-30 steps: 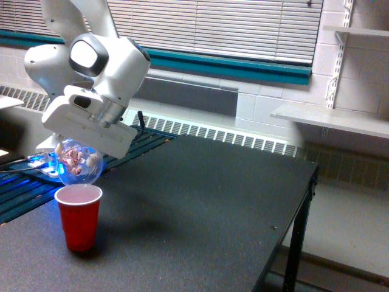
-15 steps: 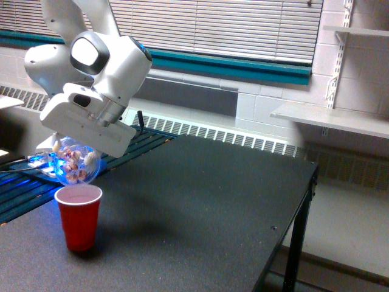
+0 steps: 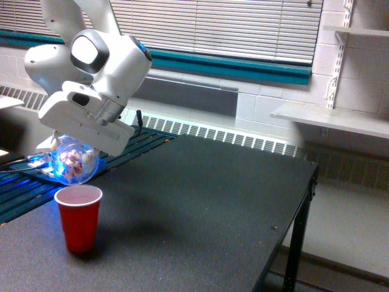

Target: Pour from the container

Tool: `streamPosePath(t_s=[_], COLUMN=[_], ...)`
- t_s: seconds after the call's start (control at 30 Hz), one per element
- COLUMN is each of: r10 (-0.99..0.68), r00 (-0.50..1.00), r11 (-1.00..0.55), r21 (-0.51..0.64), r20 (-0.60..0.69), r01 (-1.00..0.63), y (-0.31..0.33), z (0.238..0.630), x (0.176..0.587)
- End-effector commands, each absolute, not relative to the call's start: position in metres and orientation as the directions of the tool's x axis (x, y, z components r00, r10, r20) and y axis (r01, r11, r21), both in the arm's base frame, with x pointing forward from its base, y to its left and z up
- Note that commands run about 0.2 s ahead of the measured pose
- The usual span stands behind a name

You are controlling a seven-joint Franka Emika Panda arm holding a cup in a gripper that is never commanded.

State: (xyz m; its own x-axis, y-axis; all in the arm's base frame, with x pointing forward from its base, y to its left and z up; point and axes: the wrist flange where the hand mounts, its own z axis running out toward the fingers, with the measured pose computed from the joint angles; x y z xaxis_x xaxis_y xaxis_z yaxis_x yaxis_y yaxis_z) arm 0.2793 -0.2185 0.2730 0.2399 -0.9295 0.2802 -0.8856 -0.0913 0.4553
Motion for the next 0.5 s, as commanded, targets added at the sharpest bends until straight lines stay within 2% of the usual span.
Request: streamPosePath(t_s=[0.03,0.5], r10=[-0.928,-0.933], r00=[0.257,0.262], r11=[-0.109,-0.117], r21=[0.462,0.481], r20=[0.271,0.246], r01=[-0.880,-0.869], y=[-0.2172,-0.2215], z=[0.2773,0.2793], x=[0.2829,0.2895])
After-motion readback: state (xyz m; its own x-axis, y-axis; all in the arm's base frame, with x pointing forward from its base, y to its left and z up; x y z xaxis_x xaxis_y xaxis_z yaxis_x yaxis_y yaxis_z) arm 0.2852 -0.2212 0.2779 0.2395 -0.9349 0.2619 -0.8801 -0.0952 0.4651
